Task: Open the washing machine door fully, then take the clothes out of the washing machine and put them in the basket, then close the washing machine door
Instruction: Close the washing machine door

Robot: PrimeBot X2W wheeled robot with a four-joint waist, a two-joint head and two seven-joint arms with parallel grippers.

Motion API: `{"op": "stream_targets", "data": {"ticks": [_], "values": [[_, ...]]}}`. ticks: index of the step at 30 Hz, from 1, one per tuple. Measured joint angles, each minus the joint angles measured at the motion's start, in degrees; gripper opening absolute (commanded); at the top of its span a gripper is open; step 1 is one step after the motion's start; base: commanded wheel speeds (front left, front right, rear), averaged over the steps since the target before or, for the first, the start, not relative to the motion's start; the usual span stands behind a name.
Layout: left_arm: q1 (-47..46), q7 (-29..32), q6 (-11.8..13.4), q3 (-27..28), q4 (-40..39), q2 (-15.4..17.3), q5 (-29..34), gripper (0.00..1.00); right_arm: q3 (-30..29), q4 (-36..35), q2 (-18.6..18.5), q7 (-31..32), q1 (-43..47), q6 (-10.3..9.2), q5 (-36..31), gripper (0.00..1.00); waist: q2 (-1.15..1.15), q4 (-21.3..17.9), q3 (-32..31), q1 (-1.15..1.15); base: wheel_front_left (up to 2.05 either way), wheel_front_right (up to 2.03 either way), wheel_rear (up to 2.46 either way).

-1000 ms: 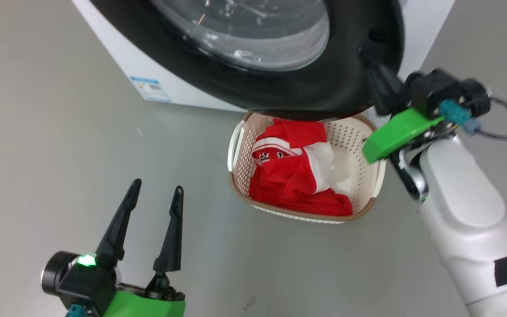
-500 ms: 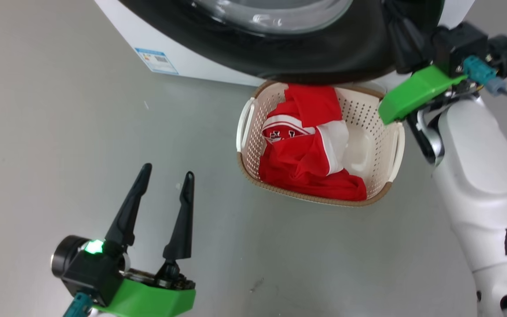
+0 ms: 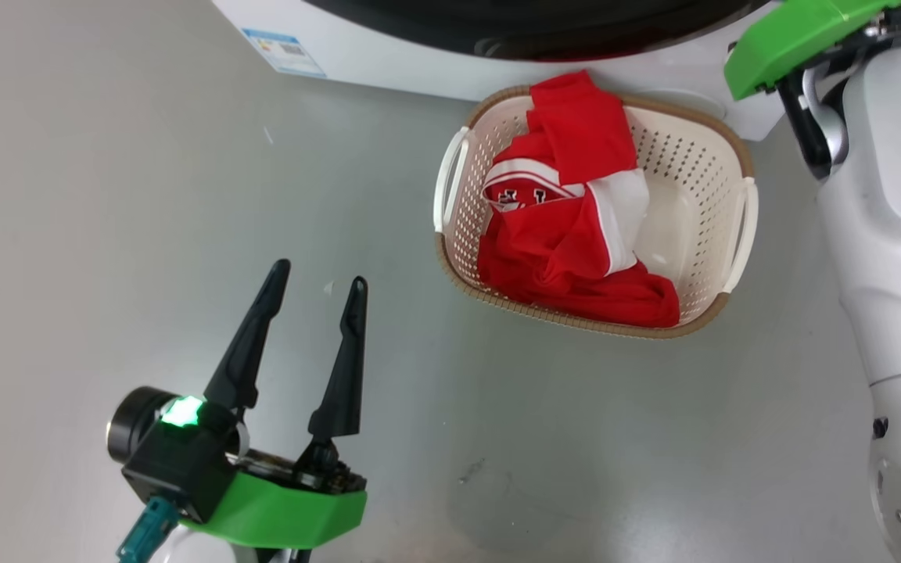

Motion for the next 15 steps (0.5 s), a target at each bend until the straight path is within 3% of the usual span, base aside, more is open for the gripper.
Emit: {"op": "stream_targets", "data": {"ticks": [4,15], "values": [[-0.97,0.0,0.33,-0.47,0.1,-0.09,-0.25,1.0,-1.85,-1.02,1.01,-0.19,-0.88,0.4,-5.0,0.0,0.0,0.32,1.26,0.0,0.0,0.0,0.0],[-1.29,0.0,0.49,-0.36,0.82,-0.12,-0.32,1.0,-1.96,-1.41,1.83,-0.15,-0.58,0.38,-6.27,0.0,0.0,-1.2,0.24,0.0,0.0,0.0,0.0]]}}
